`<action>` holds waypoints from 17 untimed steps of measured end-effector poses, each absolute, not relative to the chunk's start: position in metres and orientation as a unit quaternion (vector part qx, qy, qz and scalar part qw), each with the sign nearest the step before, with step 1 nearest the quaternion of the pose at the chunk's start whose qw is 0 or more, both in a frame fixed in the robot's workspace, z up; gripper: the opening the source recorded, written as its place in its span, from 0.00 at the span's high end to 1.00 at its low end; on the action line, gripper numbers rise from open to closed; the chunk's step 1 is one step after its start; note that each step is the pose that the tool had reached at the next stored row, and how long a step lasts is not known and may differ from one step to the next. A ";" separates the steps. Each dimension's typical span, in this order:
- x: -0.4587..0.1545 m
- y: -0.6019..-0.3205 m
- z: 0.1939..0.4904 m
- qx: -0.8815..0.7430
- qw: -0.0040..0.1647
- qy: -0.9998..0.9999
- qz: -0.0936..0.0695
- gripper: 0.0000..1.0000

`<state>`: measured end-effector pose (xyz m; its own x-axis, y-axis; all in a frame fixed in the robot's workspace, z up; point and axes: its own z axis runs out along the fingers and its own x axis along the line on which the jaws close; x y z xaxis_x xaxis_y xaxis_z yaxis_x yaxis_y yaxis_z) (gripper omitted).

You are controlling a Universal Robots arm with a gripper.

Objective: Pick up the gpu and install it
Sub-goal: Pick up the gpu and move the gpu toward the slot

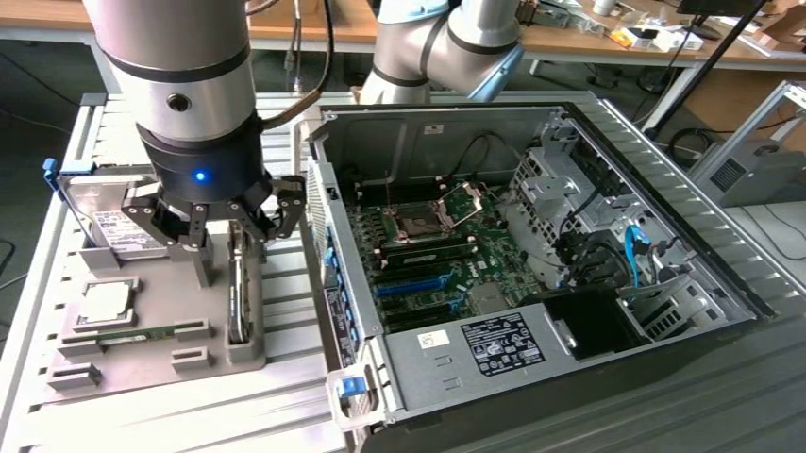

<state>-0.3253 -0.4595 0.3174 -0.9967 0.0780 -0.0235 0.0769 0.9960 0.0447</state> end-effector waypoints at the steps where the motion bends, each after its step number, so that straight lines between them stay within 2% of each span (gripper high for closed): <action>1: -0.325 -0.460 0.315 0.039 0.013 0.999 0.022 0.46; 17: -0.327 -0.460 0.285 0.039 0.013 0.999 0.022 0.46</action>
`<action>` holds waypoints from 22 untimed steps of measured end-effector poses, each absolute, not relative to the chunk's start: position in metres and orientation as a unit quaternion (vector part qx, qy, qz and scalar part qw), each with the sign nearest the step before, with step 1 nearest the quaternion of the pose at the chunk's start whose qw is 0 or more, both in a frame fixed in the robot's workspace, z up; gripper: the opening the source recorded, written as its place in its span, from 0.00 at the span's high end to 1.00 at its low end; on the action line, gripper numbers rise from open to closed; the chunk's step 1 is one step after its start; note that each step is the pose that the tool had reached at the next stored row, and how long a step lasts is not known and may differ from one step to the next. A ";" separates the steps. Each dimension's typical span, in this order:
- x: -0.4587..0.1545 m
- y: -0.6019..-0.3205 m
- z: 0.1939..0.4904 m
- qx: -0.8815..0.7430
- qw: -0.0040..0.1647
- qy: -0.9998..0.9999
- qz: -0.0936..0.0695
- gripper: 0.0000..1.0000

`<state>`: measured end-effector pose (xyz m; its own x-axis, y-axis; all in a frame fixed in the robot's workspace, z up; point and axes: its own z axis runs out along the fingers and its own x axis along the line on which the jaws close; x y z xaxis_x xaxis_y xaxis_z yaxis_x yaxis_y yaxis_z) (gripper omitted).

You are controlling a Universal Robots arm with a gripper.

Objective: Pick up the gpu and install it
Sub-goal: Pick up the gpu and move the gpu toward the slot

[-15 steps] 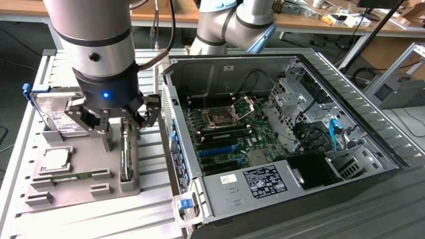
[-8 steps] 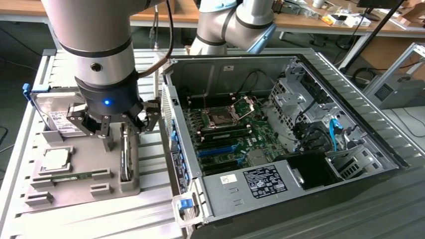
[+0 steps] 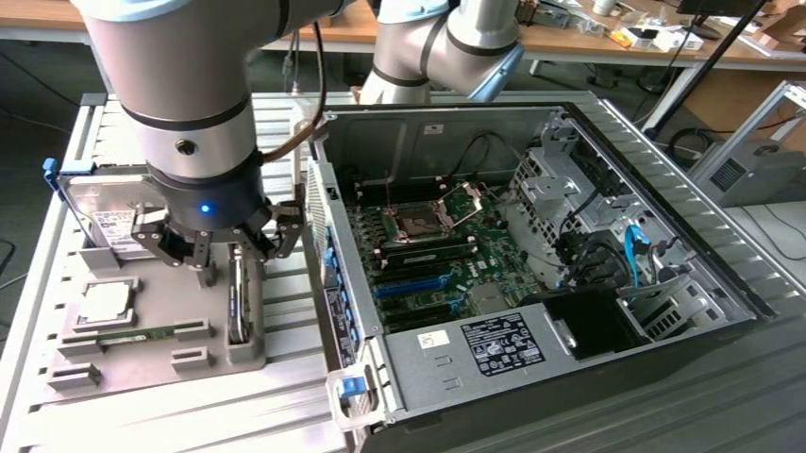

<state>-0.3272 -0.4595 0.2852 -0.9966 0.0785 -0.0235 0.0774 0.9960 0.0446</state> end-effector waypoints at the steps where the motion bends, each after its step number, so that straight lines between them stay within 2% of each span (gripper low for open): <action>1: -0.327 -0.459 0.284 0.039 0.013 0.999 0.022 0.46; 22: -0.330 -0.450 0.274 0.039 0.013 0.999 0.024 0.46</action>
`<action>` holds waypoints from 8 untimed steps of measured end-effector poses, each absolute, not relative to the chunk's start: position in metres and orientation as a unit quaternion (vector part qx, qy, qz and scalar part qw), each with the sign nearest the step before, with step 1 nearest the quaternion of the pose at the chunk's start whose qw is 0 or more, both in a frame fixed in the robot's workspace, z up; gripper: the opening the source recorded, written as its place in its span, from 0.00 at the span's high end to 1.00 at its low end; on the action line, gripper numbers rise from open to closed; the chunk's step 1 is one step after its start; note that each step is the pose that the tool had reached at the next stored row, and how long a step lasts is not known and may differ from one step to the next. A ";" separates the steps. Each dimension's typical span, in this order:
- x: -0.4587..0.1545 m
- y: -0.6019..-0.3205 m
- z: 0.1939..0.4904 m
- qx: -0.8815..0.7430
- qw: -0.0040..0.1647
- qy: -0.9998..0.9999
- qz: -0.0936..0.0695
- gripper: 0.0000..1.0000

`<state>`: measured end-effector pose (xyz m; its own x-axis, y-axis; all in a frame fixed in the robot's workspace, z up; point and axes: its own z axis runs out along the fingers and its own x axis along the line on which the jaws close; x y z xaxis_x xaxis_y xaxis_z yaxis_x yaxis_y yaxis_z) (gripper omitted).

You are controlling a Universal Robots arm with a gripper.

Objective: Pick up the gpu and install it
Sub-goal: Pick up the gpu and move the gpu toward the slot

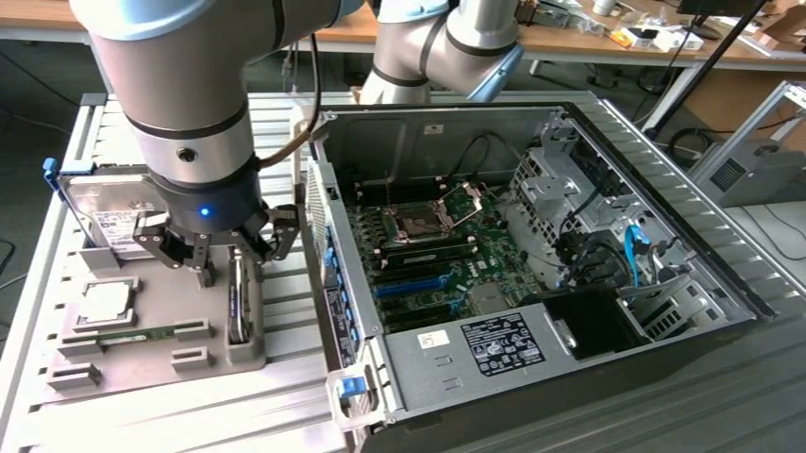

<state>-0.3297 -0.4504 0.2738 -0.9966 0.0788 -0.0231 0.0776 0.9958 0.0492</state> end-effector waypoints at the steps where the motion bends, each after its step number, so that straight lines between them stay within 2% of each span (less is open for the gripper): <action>1: -0.330 -0.449 0.273 0.039 0.013 0.999 0.024 0.46; 8: -0.336 -0.442 0.263 0.039 0.012 0.999 0.025 0.46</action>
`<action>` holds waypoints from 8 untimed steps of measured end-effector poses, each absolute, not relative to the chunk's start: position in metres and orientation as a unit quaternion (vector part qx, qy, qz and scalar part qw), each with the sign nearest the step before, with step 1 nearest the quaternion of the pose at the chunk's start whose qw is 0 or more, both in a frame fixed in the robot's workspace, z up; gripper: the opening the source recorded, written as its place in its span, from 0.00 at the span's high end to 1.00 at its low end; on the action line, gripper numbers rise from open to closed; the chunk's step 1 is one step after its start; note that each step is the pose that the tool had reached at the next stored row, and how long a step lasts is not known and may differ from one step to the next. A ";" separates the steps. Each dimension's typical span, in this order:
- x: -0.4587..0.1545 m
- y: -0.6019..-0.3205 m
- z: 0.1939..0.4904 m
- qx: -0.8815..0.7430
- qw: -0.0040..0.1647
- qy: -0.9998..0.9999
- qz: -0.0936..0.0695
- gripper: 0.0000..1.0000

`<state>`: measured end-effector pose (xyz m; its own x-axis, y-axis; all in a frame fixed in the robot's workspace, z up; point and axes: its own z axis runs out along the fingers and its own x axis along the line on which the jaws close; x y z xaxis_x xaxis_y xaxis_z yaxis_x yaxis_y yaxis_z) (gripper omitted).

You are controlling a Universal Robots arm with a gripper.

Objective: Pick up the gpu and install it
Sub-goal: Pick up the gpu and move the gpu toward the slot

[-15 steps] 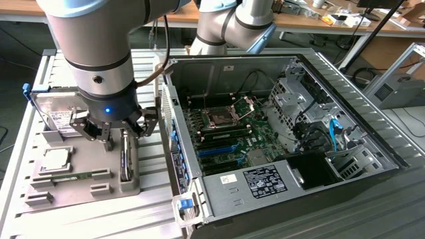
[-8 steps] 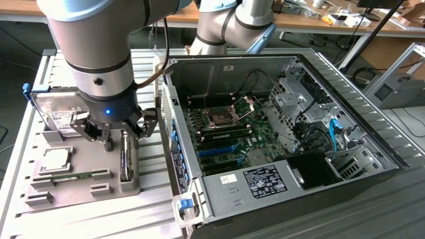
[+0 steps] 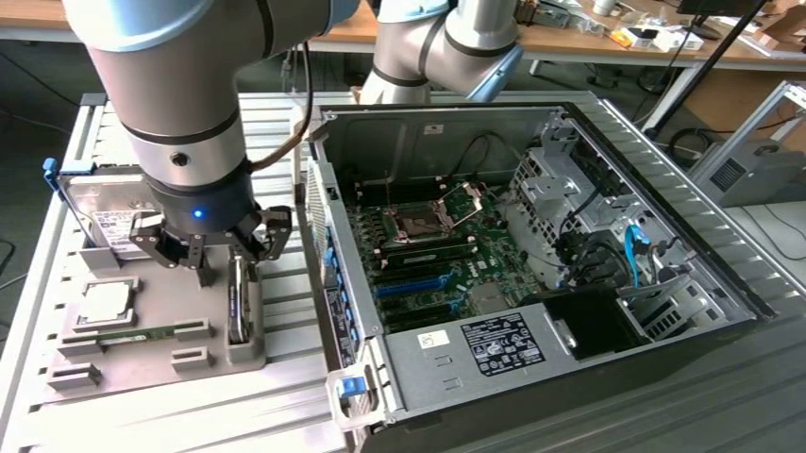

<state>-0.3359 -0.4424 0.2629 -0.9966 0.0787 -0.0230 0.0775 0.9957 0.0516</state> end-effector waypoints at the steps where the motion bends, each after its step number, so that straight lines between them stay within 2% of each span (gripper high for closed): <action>1: -0.336 -0.442 0.261 0.039 0.012 0.999 0.025 0.46; 8: -0.336 -0.442 0.251 0.039 0.012 0.999 0.025 0.46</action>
<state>-0.3361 -0.4422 0.2512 -0.9966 0.0788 -0.0229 0.0775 0.9957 0.0515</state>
